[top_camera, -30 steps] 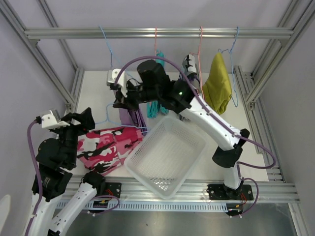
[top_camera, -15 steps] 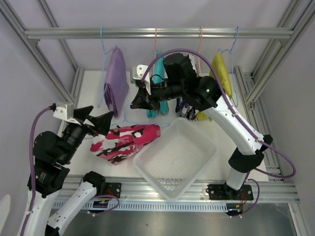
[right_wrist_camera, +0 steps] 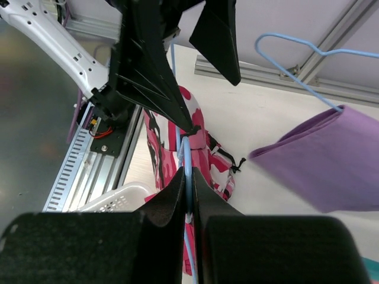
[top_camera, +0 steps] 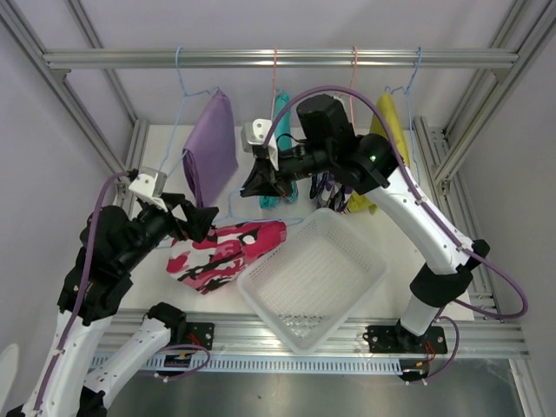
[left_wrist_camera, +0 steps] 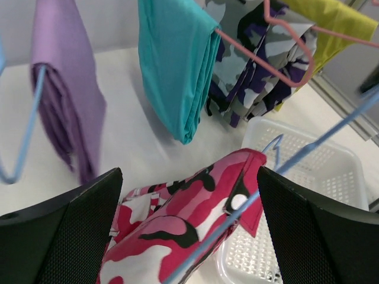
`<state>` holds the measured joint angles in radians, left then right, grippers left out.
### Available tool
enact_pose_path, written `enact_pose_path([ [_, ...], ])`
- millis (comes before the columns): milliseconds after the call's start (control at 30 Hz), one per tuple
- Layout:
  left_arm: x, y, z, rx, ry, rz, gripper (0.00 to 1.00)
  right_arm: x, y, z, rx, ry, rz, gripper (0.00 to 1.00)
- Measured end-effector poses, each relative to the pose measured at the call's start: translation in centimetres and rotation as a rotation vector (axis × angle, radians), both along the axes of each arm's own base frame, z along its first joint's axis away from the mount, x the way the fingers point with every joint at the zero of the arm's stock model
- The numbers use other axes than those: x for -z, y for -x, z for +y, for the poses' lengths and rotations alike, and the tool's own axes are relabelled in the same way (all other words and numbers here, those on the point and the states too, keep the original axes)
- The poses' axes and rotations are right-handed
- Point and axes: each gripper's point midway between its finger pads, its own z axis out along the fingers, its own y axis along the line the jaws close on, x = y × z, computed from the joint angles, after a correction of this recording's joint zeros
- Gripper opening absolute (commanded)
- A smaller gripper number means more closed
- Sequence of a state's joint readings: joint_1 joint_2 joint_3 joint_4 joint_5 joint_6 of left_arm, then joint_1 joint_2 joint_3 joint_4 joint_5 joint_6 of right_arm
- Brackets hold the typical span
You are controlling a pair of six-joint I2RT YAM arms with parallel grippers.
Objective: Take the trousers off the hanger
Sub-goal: Move the bin to the center of the board.
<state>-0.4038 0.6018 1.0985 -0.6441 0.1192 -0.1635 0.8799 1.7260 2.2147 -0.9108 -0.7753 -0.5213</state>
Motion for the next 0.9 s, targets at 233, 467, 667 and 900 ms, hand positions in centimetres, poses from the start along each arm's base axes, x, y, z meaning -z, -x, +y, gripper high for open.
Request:
enact_pose_path([
  [233,2.1,-0.8,0.0,-0.012,-0.041,0.059,0.99,-1.8,-0.2,-3.4,-0.013,-0.046,0.007,0.0],
  [467,3.1,-0.5,-1.2,0.059,-0.05,0.104,0.79,-2.0,-0.5,-6.1,-0.013,-0.068,0.041,0.0],
  [667,3.1,1.2,-3.2,0.206,-0.019,0.127,0.76,-1.6,-0.4,-6.3,-0.024,-0.072,0.052,0.0],
  [900,2.1,3.5,-6.2,0.421,0.05,0.121,0.9,-0.9,-0.1,-6.4,-0.037,-0.076,0.058,0.0],
])
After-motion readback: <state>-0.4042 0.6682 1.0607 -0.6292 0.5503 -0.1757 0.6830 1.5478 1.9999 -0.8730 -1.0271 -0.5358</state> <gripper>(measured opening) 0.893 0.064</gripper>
